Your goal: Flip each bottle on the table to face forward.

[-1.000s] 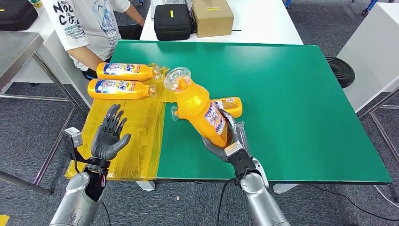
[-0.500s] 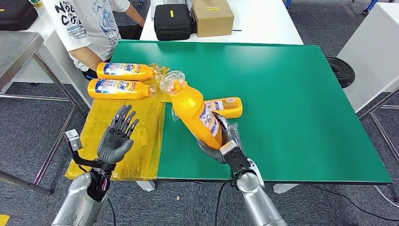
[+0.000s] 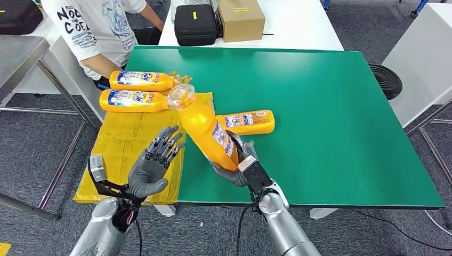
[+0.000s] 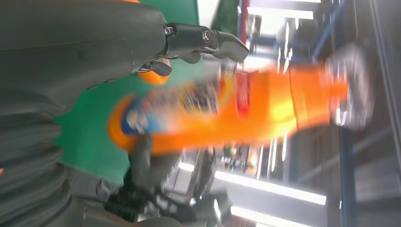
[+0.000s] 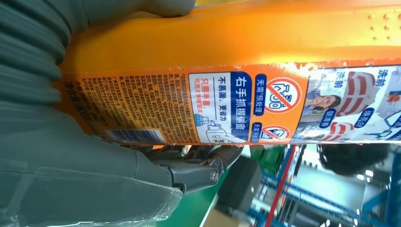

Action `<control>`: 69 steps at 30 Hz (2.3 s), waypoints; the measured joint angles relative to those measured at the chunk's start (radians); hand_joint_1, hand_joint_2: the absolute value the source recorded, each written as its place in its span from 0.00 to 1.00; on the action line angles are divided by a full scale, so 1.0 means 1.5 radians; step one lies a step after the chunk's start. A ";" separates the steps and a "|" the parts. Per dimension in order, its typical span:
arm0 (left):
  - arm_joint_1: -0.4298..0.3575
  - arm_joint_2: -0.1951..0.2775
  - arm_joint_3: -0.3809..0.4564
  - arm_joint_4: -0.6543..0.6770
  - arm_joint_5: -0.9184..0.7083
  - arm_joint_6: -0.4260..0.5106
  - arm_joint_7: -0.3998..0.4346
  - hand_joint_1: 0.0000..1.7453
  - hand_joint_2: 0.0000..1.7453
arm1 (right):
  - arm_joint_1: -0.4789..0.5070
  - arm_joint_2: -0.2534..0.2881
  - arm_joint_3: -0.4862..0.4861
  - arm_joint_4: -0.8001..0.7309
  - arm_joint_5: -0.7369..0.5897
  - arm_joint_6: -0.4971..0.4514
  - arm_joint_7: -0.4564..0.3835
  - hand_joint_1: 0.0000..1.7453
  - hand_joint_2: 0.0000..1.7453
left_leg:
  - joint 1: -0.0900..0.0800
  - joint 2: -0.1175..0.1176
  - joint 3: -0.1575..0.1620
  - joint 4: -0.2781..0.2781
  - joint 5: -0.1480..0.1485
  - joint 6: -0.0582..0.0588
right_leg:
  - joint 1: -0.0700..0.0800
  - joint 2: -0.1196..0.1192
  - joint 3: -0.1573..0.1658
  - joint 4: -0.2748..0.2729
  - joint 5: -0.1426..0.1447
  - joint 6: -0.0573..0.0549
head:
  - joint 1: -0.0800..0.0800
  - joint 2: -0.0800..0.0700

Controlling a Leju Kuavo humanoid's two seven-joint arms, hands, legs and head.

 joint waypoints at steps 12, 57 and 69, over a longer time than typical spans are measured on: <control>-0.003 0.004 -0.055 -0.002 -0.021 0.016 -0.013 0.00 1.00 | -0.040 0.022 0.037 0.069 0.010 0.027 0.000 1.00 1.00 | 0.000 0.000 0.000 0.000 0.000 0.000 | 0.000 0.000 0.000 0.000 0.000 0.000 | 0.000 0.000; -0.103 -0.031 0.012 0.160 0.055 0.294 0.029 0.00 1.00 | -0.053 0.033 0.140 0.153 0.016 0.014 -0.001 1.00 1.00 | 0.000 0.001 0.000 0.000 0.000 0.000 | 0.000 0.001 -0.001 0.000 0.001 -0.001 | 0.000 0.000; -0.096 -0.013 -0.023 0.149 0.102 0.062 0.005 0.00 1.00 | -0.053 0.026 0.151 0.166 0.010 0.029 -0.002 1.00 1.00 | 0.000 0.001 0.000 0.000 0.000 0.000 | 0.000 0.001 -0.001 0.000 0.001 -0.001 | 0.000 0.000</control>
